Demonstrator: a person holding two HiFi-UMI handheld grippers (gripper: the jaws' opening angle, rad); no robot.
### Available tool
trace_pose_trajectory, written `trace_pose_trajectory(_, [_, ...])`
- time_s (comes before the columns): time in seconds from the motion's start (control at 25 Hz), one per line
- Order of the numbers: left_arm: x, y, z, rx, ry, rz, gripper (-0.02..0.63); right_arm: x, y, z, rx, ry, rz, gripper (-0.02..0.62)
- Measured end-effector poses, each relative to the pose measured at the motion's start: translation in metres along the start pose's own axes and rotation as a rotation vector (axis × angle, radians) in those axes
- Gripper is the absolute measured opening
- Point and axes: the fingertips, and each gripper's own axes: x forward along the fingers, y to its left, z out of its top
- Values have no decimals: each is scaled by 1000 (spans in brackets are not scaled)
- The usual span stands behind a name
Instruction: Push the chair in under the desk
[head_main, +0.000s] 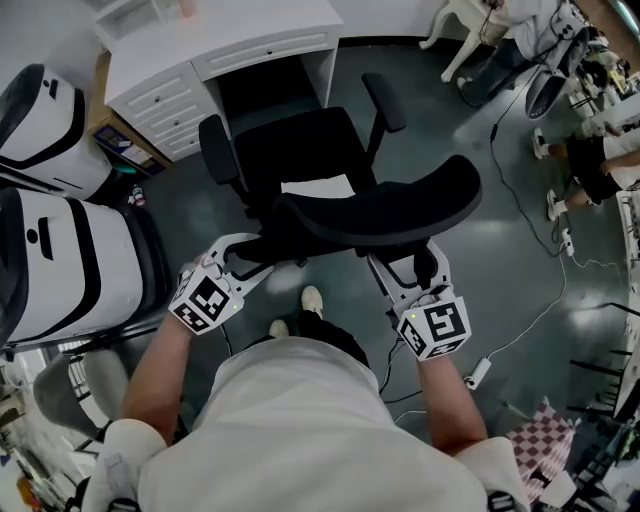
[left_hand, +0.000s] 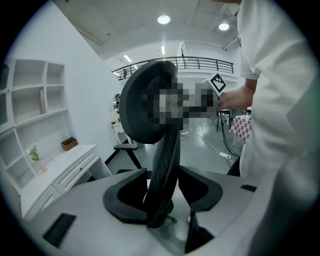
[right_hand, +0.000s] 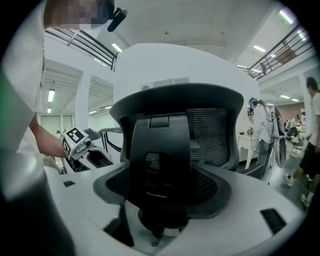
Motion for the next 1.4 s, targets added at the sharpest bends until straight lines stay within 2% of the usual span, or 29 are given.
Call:
trace_pose_trajectory(0.36, [10, 32, -7, -77, 25, 0, 201, 34, -12, 7, -7, -1, 18, 308])
trace_pose_trajectory(0.8, [12, 66, -9, -98, 31, 29, 209, 65, -17, 17, -13, 5, 27, 308])
trace_pose_trajectory(1.4, [7, 116, -24, -73, 21, -29, 204, 114, -12, 27, 1, 15, -6, 308])
